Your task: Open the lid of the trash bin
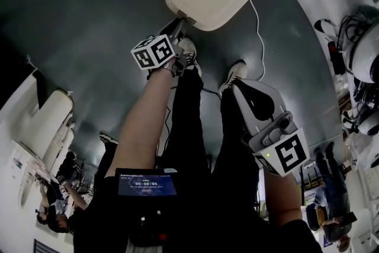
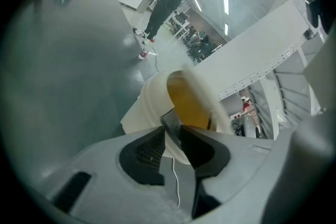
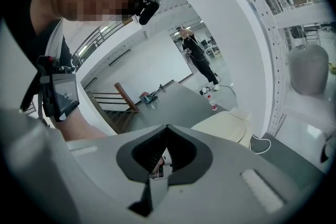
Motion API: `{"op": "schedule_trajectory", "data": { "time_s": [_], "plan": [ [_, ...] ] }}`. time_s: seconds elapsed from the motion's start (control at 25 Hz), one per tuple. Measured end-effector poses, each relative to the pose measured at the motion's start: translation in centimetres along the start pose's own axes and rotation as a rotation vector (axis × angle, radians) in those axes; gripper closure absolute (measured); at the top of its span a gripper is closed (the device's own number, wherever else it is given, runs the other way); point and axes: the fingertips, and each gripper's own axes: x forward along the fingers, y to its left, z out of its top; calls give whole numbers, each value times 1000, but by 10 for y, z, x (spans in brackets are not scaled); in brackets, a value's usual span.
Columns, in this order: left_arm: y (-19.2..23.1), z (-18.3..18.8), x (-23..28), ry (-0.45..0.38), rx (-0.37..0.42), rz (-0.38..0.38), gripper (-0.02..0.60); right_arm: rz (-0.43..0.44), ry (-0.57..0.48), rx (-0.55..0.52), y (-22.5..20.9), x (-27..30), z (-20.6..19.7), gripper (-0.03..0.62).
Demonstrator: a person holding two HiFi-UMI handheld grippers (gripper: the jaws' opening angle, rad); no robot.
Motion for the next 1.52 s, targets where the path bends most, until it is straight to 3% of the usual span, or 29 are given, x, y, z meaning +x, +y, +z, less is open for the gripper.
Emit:
{"op": "schedule_trajectory", "data": {
  "time_s": [0.64, 1.36, 1.44, 1.48, 1.52],
  "plan": [
    [-2, 1, 1, -12, -1, -12, 482, 8, 1, 1, 0, -1, -6, 586],
    [-3, 0, 0, 21, 36, 37, 483, -5, -18, -24, 0, -19, 1, 586],
    [-4, 0, -7, 23, 56, 62, 499, -3, -21, -29, 4, -22, 5, 586],
    [-4, 1, -12, 22, 75, 80, 579, -1, -24, -34, 6, -24, 8, 586],
    [-6, 4, -15, 19, 97, 90, 580, 0, -28, -41, 6, -26, 12, 586]
  ]
}}
